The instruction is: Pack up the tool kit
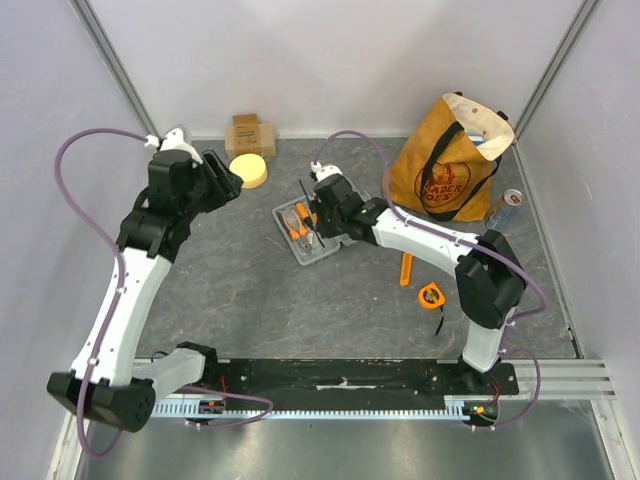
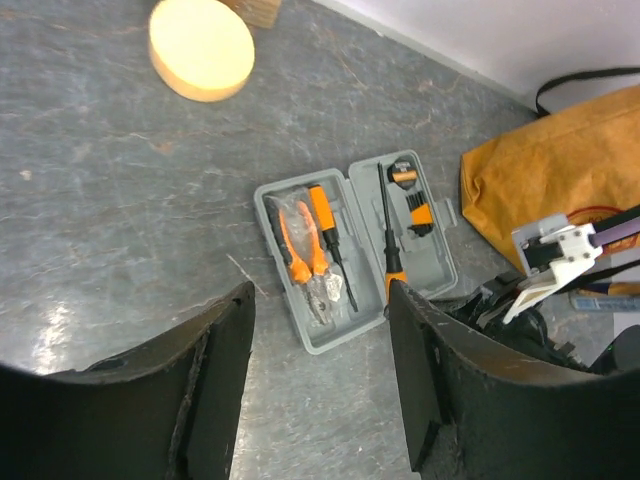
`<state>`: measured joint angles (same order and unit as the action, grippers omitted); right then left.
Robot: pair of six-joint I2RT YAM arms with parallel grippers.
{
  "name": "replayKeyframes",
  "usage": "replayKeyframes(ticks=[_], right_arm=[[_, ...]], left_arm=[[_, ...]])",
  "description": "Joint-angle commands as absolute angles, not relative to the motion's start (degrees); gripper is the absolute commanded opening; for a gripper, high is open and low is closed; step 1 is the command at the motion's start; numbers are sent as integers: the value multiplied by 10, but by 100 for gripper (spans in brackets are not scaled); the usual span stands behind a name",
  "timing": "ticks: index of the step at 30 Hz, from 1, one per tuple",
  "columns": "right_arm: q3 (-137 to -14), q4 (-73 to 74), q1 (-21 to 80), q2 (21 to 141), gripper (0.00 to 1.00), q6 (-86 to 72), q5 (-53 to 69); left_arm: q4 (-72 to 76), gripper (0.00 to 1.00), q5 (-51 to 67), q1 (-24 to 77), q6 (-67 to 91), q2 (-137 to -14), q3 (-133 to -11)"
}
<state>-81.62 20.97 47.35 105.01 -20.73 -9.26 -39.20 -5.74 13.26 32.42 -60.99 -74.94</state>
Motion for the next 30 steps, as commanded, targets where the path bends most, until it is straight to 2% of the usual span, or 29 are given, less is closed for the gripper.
replayKeyframes(ticks=[1, 12, 30], right_arm=[[-832, 234, 465, 1057, 0, -178, -105], [-900, 280, 428, 1164, 0, -185, -108], [-947, 343, 424, 1215, 0, -124, -122]], left_arm=[[-329, 61, 23, 134, 337, -670, -773], [-292, 57, 119, 134, 332, -836, -820], [-282, 54, 190, 138, 326, -958, -871]])
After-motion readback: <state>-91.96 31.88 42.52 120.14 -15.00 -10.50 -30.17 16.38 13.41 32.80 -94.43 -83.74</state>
